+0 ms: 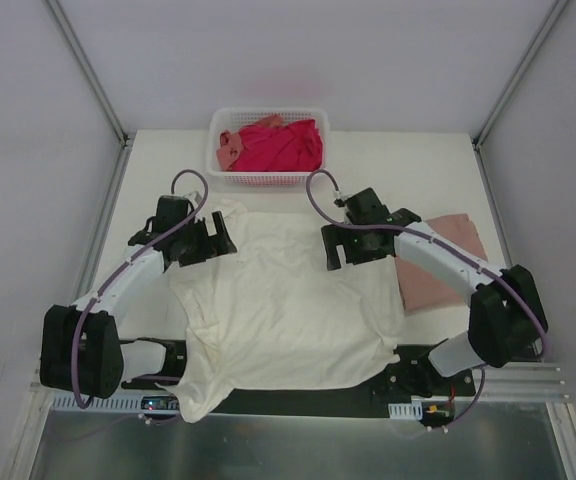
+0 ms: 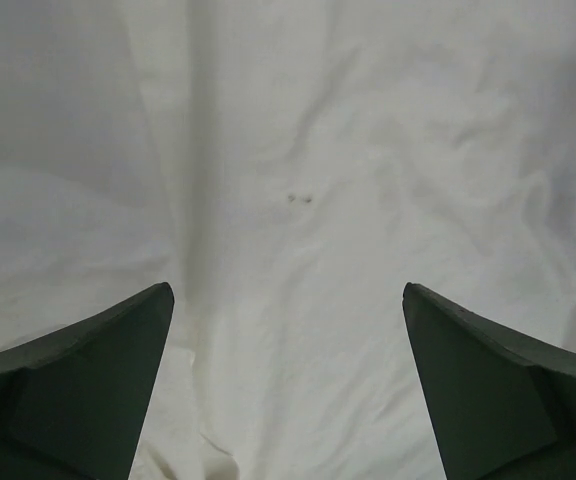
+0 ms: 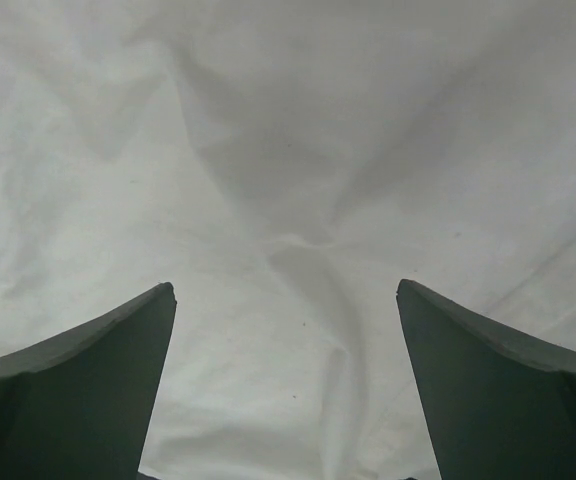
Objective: Fold and stack the t-shirts
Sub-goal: Flatten the tshirt out
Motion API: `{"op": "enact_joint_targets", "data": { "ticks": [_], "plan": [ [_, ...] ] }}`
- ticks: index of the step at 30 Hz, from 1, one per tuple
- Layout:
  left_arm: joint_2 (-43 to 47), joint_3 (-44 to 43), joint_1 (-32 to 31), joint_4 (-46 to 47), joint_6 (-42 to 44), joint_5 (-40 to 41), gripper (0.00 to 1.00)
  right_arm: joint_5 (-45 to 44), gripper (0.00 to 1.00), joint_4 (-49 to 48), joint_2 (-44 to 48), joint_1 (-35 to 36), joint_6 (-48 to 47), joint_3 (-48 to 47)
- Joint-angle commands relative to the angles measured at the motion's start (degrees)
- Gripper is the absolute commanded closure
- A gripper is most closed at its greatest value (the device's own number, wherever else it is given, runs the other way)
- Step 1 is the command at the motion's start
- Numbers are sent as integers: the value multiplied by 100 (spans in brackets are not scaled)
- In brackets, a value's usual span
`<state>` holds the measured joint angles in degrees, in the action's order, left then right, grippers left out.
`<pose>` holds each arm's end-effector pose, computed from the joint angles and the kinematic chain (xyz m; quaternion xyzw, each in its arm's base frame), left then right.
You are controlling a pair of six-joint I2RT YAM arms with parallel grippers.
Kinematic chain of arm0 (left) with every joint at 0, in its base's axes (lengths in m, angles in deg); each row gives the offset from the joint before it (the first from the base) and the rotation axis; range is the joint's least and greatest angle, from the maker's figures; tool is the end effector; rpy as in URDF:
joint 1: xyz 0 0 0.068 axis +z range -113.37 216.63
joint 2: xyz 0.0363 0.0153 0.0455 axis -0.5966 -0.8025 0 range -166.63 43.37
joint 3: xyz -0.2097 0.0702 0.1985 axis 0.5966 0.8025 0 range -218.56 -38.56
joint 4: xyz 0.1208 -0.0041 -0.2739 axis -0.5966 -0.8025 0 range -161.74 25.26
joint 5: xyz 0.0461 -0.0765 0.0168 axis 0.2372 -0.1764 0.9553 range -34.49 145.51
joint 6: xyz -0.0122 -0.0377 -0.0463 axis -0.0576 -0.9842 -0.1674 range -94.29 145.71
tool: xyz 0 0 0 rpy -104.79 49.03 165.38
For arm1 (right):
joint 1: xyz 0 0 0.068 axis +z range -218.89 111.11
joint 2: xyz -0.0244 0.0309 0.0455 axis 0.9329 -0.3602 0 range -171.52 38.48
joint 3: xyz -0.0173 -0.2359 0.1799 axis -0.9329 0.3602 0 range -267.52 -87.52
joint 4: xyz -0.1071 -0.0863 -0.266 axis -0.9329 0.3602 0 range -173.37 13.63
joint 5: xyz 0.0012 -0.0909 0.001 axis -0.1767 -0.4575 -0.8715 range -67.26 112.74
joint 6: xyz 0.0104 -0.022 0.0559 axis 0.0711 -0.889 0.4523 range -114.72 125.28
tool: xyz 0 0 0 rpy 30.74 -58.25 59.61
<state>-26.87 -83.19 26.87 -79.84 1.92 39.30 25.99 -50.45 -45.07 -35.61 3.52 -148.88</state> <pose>0.2881 -0.0624 0.2396 -0.0516 0.9003 -0.2418 0.3583 0.2851 0.1902 0.2506 -0.2951 0.9068 0.1074 0.2811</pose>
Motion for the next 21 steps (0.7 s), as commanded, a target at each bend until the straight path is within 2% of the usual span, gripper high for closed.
{"op": "enact_joint_targets", "data": {
  "ticks": [1, 5, 10, 14, 16, 21],
  "plan": [
    [-244, 279, 0, -327, -442, 591, 1, 10, 3, -181, -643, 21, 615, 133],
    [-1147, -81, 0, -766, -547, 1469, 1, -158, 3, -111, -1321, -49, 642, -112],
    [-2106, -730, 62, -881, -600, 1884, 1, -9, 3, 3, -2242, -435, 642, -752],
    [-3028, -1267, 334, -934, -583, 1850, 2, 141, 3, 222, -2868, -778, 476, -1454],
    [-3319, -1566, 623, -934, -583, 1412, 1, 202, 3, 345, -3237, -945, 387, -1816],
    [-3689, -2566, 730, -978, -293, 1278, 1, 352, 3, 767, -4062, -1367, 255, -3298]
  ]
}}
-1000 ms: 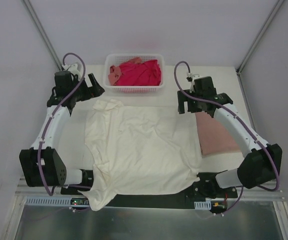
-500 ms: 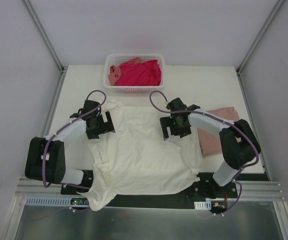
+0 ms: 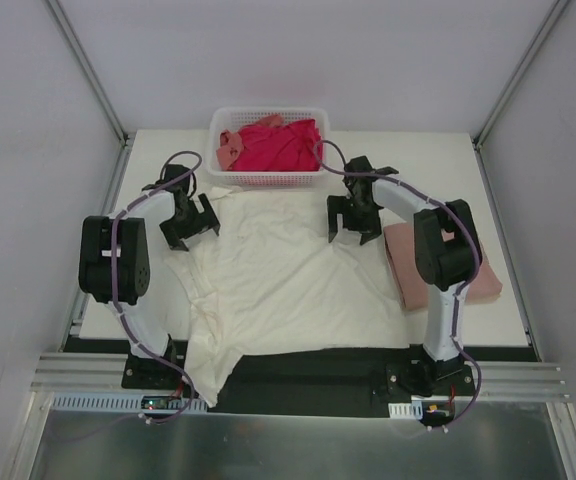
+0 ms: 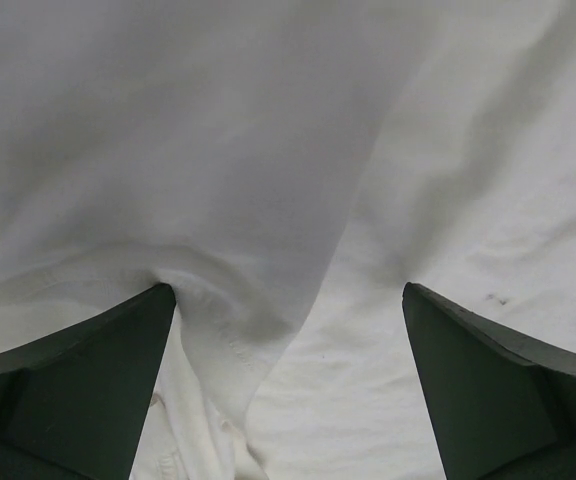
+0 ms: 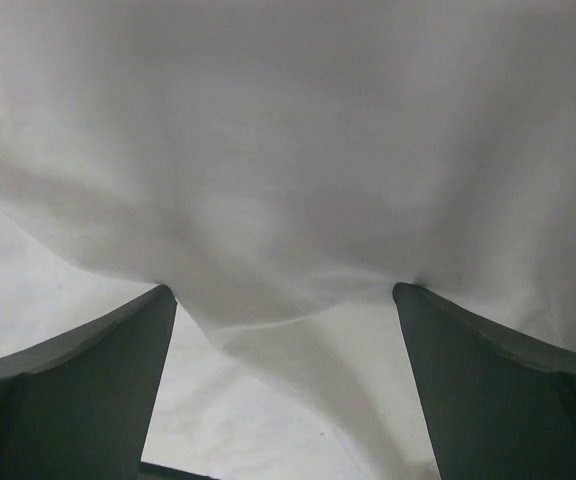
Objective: Fold and stack the t-shirts
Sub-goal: Flatten the tshirt out
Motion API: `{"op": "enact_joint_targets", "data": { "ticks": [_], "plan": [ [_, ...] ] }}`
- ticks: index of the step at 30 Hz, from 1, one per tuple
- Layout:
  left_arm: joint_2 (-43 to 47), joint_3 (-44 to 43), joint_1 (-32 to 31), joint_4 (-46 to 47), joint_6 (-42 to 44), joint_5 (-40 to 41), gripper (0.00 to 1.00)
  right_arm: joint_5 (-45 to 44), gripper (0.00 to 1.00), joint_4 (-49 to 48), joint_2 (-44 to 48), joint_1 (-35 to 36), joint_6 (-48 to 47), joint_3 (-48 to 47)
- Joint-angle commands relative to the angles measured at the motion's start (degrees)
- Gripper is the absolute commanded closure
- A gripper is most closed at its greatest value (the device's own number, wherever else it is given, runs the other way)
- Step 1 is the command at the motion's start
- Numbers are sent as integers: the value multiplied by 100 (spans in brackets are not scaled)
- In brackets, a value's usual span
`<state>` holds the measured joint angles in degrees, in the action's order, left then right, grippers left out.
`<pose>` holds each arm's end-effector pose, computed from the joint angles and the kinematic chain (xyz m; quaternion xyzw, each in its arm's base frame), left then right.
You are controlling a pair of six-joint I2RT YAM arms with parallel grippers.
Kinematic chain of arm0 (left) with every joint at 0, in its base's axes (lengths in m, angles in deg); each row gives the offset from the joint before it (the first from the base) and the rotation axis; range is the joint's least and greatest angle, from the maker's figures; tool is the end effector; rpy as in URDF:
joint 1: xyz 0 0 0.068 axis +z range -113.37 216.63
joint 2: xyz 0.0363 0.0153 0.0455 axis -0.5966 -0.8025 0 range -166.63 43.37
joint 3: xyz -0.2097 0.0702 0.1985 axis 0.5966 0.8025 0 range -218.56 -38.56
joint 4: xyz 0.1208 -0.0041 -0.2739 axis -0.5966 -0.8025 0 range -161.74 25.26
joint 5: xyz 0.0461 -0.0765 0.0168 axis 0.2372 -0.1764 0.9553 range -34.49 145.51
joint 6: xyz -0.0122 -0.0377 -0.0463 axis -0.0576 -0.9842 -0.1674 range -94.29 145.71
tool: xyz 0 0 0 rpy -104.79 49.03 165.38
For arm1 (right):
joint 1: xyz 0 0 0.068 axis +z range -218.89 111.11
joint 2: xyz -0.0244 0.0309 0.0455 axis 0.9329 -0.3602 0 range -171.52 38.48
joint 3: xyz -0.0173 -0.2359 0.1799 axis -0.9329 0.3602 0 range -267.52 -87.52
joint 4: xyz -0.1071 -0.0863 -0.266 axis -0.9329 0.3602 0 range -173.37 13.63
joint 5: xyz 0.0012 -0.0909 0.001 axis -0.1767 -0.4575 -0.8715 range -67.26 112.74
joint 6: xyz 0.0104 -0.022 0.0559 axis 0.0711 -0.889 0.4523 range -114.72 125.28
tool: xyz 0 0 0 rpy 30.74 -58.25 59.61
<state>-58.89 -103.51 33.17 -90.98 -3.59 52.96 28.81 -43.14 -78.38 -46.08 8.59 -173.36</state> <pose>0.3969 -0.0259 0.1639 -0.2127 0.9497 -0.0852 0.2133 0.4262 0.1845 0.1629 -0.1753 0.9696 0.0876 0.1467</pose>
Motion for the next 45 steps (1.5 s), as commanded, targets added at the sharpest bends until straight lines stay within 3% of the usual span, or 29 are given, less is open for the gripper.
{"op": "enact_joint_targets", "data": {
  "ticks": [1, 7, 10, 13, 18, 22, 31, 34, 38, 45],
  "plan": [
    [-653, -693, 109, 111, 302, -79, 1, 105, 3, 90, -838, -373, -252, -1055],
    [-1524, -1959, 294, -223, 592, -159, 1, 457, 3, 258, -1567, -611, -557, -2410],
    [-1840, -2486, 311, -354, 846, 411, 1, 413, 3, 231, -1647, -611, -709, -2665],
    [-2096, -3154, 390, -836, 882, 1045, 1, 430, 3, 144, -1498, -620, -735, -2587],
    [-1370, -3235, 365, -927, 935, 439, 1, 466, 3, -41, -656, -576, -858, -1894],
    [-341, -2595, 101, -927, 769, 711, 1, 255, 3, -216, 170, -366, -937, -1156],
    [1857, 402, 39, -918, -803, 641, 1, -141, 3, -850, 1947, 311, -428, 1393],
    [2402, 1149, 65, -874, -1287, 913, 10, -167, 3, -920, 2184, 592, -384, 1921],
    [2746, 1914, 302, -331, -1429, 590, 27, -281, 3, -964, 2071, 751, -349, 2142],
    [2167, 2144, 627, 268, -1579, 439, 50, -299, 3, -1149, 2070, 769, -15, 2511]
  ]
}}
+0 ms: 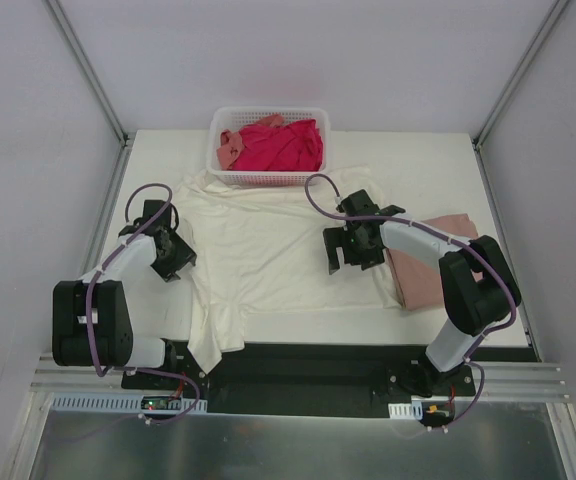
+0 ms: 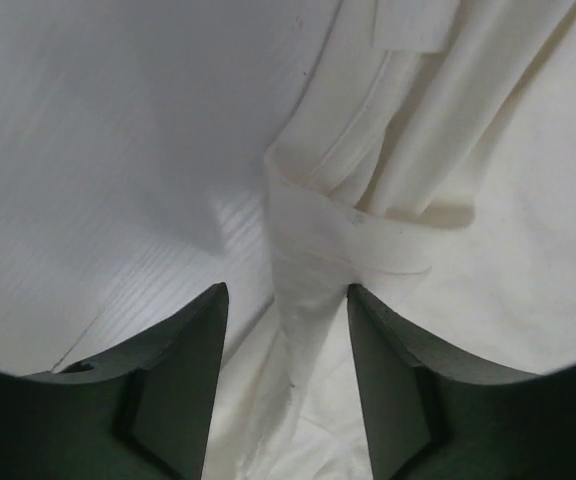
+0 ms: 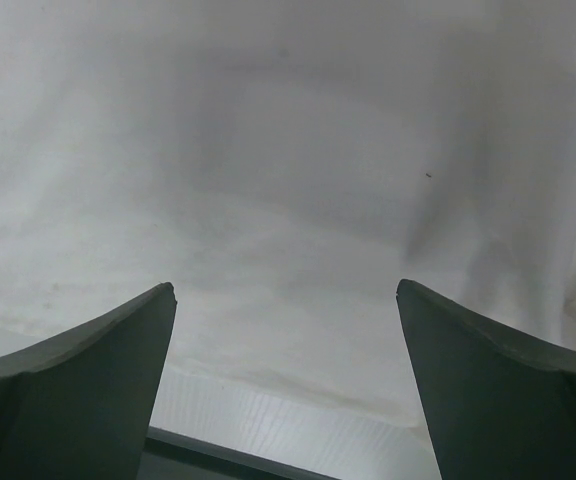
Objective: Fold and stack the t-shirts
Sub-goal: Flatten the tshirt out
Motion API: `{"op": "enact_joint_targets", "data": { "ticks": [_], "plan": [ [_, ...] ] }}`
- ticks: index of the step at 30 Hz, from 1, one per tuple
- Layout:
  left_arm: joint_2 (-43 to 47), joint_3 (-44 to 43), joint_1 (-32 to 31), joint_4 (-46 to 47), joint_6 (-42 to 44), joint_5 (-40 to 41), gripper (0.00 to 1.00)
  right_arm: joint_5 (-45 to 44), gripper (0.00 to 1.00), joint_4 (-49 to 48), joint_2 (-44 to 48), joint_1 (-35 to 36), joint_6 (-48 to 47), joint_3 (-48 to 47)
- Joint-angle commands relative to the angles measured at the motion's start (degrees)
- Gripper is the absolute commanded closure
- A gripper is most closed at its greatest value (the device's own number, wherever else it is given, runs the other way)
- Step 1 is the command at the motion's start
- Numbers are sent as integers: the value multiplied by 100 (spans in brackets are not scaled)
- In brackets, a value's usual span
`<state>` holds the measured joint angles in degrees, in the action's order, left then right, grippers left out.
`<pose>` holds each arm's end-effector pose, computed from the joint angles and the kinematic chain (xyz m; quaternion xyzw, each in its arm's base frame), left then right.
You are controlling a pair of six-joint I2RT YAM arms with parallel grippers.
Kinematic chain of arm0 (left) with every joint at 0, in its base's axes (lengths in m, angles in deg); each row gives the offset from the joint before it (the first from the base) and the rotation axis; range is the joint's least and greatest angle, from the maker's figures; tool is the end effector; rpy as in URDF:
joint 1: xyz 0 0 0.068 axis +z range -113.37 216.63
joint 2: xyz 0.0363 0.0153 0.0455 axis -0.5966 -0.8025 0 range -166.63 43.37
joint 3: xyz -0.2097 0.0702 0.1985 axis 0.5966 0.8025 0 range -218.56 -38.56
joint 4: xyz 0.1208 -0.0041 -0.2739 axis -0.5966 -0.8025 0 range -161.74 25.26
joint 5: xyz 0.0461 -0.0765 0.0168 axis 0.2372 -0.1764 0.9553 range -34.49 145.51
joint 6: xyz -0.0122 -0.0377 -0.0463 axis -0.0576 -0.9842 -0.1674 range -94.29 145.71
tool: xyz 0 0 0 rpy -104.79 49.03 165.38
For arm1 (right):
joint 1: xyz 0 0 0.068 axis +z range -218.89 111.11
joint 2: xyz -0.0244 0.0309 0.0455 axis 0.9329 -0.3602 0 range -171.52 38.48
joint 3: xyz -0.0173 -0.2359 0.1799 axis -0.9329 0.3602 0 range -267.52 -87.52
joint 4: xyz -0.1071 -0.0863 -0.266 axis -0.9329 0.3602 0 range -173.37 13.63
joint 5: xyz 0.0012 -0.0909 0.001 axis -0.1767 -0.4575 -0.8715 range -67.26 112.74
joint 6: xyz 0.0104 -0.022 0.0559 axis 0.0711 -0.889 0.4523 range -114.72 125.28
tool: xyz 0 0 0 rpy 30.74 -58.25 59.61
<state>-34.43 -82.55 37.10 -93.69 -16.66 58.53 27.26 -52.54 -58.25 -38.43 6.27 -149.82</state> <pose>0.2838 0.0048 0.1810 -0.3606 0.9022 -0.0602 0.2290 0.3198 0.1922 0.1804 -0.2564 0.9418 0.0951 0.1956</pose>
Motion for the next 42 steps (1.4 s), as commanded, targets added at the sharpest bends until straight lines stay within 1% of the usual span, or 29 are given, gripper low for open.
{"op": "enact_joint_targets", "data": {
  "ticks": [1, 3, 4, 7, 10, 11, 13, 14, 15, 17, 18, 19, 20, 21, 22, 24, 25, 27, 28, 30, 31, 32, 35, 38, 42],
  "plan": [
    [-367, 57, 278, 600, -254, -188, 56, -179, 3, -209, 66, 4, 226, 192],
    [-543, 31, 366, 689, -211, -232, 66, -249, 3, -209, 75, -5, 243, 289],
    [-569, 4, 410, 706, -202, -180, 79, -267, 3, -218, 49, 4, 235, 298],
    [-535, -31, 524, 698, -140, -145, 99, -311, 3, -174, -56, 4, 261, 324],
    [-280, -48, 770, 610, -9, 74, 100, -328, 3, -174, -127, -5, 314, 377],
    [-166, -66, 953, 540, 18, 371, 100, -346, 3, -165, -136, 4, 314, 386],
    [-95, -127, 1156, 312, 97, 698, 100, -346, 3, -165, -145, -5, 340, 386],
    [-95, -154, 1436, 259, 123, 769, 98, -328, 3, -174, -145, -5, 331, 377],
    [-121, -180, 1560, 232, 167, 857, 95, -320, 3, -165, -145, 4, 323, 359],
    [-261, -312, 1815, 153, 220, 823, 93, -302, 3, -147, -127, 4, 296, 316],
    [-332, -391, 1964, 135, 333, 613, 85, -285, 3, -130, -110, 4, 279, 298],
    [-376, -539, 1983, 109, 361, 559, 80, -267, 3, -112, -66, 4, 252, 272],
    [-446, -619, 1992, 83, 387, 489, 66, -223, 3, -112, -39, 13, 243, 254],
    [-464, -698, 1983, 56, 431, 279, 45, -197, 3, -121, 4, 22, 217, 245],
    [-473, -829, 1983, 47, 440, 121, 21, -170, 3, -130, 66, 39, 173, 201],
    [-412, -910, 1966, 47, 449, -152, 5, -82, 3, -130, 136, 57, 68, 157],
    [-351, -919, 1905, 39, 431, -293, 1, -47, 3, -130, 206, 48, 50, 140],
    [-96, -875, 1738, 47, 361, -531, 1, 67, 3, -173, 268, 57, 41, 87],
    [-8, -823, 1346, 47, 361, -427, 1, 111, 3, -209, 329, 65, 41, 87],
    [203, -787, 878, 56, 387, -365, 1, 225, 3, -297, 356, 66, 41, 78],
    [239, -717, 519, 56, 361, -338, 1, 252, 3, -314, 330, 83, 50, 69],
    [222, -690, 359, 65, 361, -434, 1, 252, 3, -306, 287, 83, 59, 52],
    [-41, -576, 139, 117, 422, -645, 1, 199, 3, -288, 111, 136, 59, -10],
    [-498, -593, 111, 188, 536, -637, 1, 120, 3, -244, -135, 241, 50, -115],
    [-1297, -874, 181, 232, 756, -146, 0, 190, 3, -314, -442, 329, 85, -203]
  ]
}}
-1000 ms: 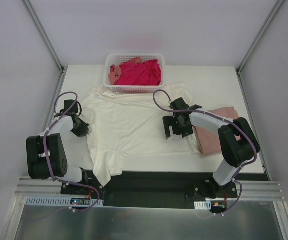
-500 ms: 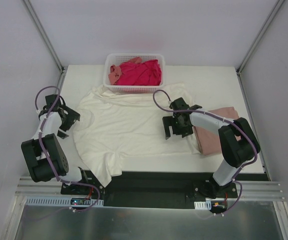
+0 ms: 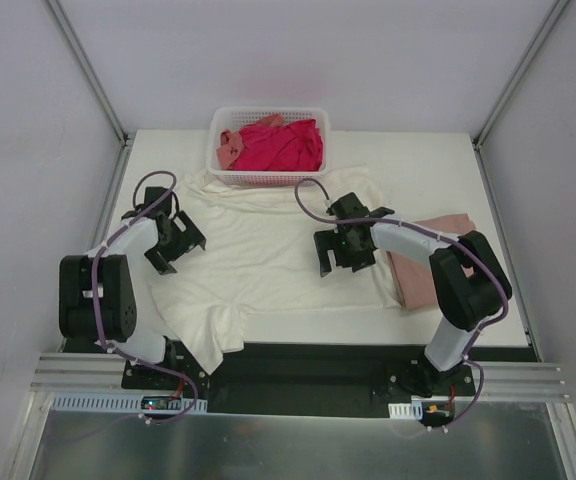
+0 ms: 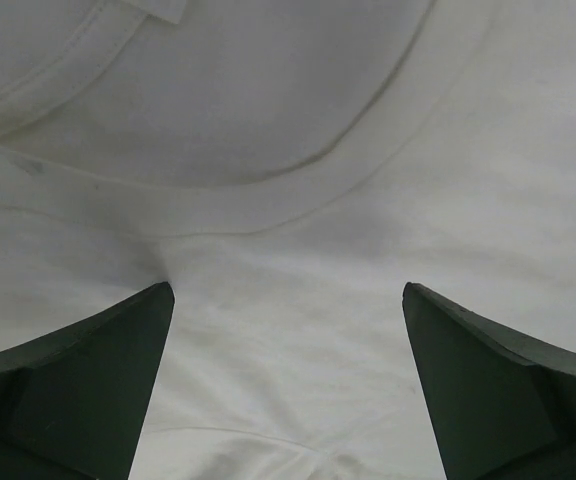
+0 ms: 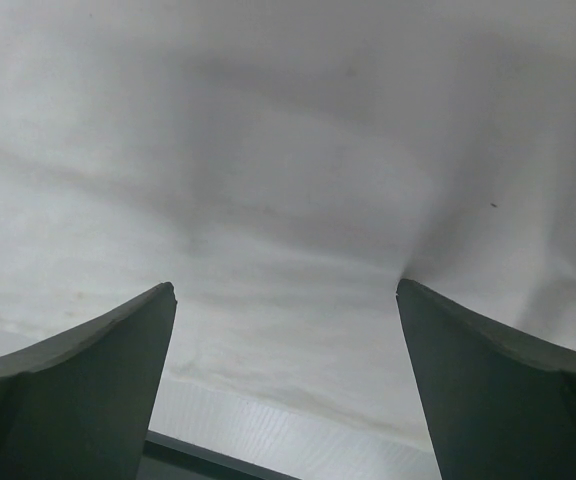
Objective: Fold and stack the t-shirts
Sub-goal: Flatten the tshirt out
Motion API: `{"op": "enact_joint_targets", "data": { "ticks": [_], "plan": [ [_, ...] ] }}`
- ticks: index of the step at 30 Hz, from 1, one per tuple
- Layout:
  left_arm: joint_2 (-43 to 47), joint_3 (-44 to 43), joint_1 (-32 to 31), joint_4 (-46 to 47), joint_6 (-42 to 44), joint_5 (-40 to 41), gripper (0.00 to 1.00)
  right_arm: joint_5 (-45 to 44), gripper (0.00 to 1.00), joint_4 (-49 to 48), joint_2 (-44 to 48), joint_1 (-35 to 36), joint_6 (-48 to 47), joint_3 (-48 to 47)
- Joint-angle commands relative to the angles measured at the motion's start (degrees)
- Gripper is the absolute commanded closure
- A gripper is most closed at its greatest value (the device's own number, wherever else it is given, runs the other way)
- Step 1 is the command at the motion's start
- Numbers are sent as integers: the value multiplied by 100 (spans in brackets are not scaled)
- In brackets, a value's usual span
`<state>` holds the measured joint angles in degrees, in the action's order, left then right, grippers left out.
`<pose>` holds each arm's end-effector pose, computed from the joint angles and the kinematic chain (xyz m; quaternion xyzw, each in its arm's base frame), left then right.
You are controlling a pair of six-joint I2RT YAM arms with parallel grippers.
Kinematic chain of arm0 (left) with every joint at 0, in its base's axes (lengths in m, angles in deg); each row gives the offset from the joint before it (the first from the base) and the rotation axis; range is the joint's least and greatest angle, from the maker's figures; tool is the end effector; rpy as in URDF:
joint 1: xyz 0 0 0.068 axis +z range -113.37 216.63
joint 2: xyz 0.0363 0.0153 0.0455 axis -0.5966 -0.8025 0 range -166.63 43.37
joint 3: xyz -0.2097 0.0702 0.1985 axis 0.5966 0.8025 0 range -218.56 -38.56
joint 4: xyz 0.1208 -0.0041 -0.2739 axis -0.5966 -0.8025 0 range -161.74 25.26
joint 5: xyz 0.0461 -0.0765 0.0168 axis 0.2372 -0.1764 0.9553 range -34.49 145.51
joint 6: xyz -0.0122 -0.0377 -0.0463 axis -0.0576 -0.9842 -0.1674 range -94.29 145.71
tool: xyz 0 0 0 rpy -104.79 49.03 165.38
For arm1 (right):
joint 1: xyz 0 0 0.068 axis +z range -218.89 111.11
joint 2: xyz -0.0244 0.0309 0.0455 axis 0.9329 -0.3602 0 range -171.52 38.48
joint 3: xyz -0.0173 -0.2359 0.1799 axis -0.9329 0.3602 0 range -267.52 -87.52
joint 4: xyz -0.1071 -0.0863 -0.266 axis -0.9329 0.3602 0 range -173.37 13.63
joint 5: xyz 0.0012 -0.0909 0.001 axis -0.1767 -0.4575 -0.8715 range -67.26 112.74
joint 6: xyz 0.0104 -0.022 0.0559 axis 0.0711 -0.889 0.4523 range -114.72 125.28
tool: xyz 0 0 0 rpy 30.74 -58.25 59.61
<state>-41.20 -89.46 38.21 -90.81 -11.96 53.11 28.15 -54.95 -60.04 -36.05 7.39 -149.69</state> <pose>0.3233 0.0071 0.1899 -0.3190 0.9109 -0.1000 0.2419 0.3161 0.2092 0.1707 -0.2682 0.9372 0.1094 0.1943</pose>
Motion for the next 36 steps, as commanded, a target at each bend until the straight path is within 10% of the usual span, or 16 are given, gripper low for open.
{"op": "enact_joint_targets", "data": {
  "ticks": [1, 23, 29, 36],
  "plan": [
    [-787, -323, 131, -57, 278, 337, 1, 75, 3, -65, -325, 82, -9, -295],
    [-3303, -3523, 923, -136, 1147, -541, 1, 645, 3, 295, -1188, -279, -457, -1640],
    [-1855, -2989, 659, -223, 1131, -377, 1, 1067, 3, 225, -486, 177, -677, -1649],
    [1254, -301, 641, -250, 24, -112, 1, 1936, 3, -1012, 87, 1241, -229, -1184]
  ]
}}
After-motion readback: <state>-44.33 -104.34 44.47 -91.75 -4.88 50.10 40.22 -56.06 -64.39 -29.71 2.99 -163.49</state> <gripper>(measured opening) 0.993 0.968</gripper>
